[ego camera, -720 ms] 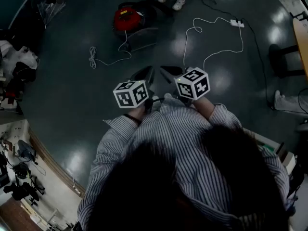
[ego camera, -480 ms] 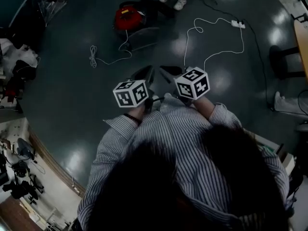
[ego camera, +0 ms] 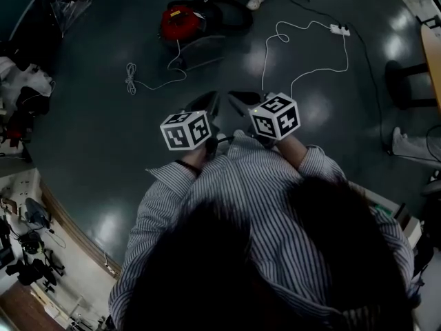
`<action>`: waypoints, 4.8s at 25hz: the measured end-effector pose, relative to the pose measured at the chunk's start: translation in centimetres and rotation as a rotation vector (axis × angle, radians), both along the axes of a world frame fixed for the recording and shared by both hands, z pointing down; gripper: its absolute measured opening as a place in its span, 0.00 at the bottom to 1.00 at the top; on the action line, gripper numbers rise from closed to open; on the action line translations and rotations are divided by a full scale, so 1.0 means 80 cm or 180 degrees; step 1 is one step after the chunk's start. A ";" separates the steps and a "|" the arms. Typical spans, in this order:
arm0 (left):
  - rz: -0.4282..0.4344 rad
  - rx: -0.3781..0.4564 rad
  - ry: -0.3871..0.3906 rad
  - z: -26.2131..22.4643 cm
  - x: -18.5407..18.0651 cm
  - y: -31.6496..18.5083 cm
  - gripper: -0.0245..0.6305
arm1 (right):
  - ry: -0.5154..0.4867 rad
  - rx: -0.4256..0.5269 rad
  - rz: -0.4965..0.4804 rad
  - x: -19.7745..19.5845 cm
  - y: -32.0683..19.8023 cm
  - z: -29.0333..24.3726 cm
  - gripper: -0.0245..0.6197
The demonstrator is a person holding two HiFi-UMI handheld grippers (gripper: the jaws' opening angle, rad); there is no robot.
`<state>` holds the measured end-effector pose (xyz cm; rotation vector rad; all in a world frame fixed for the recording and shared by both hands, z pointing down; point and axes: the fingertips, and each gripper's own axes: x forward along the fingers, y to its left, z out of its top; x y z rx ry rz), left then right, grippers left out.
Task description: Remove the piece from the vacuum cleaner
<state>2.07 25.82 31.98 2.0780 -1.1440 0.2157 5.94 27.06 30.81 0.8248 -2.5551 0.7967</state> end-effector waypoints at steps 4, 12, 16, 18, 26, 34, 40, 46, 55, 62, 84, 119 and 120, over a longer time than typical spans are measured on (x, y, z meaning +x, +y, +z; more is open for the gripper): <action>-0.0031 -0.0040 0.0014 0.002 0.001 -0.006 0.05 | 0.0040 0.0004 -0.0057 0.000 -0.006 0.001 0.04; -0.0213 -0.0089 0.0097 0.010 -0.001 -0.021 0.05 | -0.0130 -0.0124 -0.0054 0.009 -0.029 0.009 0.04; -0.0258 -0.0202 0.0127 0.025 0.007 -0.017 0.05 | -0.0116 -0.0188 -0.0063 0.020 -0.031 0.018 0.04; -0.0253 -0.0281 0.0141 0.035 0.013 -0.016 0.05 | -0.0116 -0.0233 -0.0055 0.026 -0.034 0.024 0.04; -0.0248 -0.0437 0.0237 0.063 0.013 -0.056 0.05 | -0.0076 -0.0402 0.0085 0.040 -0.076 0.056 0.04; 0.0031 -0.0607 0.0233 0.094 -0.003 -0.163 0.05 | 0.0044 -0.0448 0.0177 0.017 -0.174 0.078 0.04; 0.0163 -0.0692 0.0203 0.104 -0.050 -0.270 0.05 | 0.0094 -0.0442 0.0373 -0.020 -0.283 0.091 0.04; 0.0399 -0.0669 0.0358 0.111 -0.084 -0.359 0.05 | 0.0120 -0.0437 0.0281 -0.076 -0.369 0.098 0.04; 0.0317 -0.0789 0.0541 0.150 -0.109 -0.419 0.05 | 0.0061 -0.0571 0.0200 -0.092 -0.430 0.129 0.05; 0.0137 -0.0866 0.0598 0.198 -0.105 -0.442 0.10 | 0.0164 -0.0707 0.0032 -0.084 -0.456 0.179 0.07; 0.0839 -0.0775 -0.0391 0.471 -0.124 -0.512 0.42 | 0.0998 -0.0481 -0.0600 -0.087 -0.547 0.455 0.24; 0.1522 -0.1021 -0.1462 0.595 -0.135 -0.514 0.12 | 0.2398 -0.0174 -0.1916 -0.098 -0.545 0.604 0.07; 0.1522 -0.1030 -0.1463 0.594 -0.135 -0.514 0.12 | 0.2406 -0.0184 -0.1905 -0.097 -0.545 0.603 0.07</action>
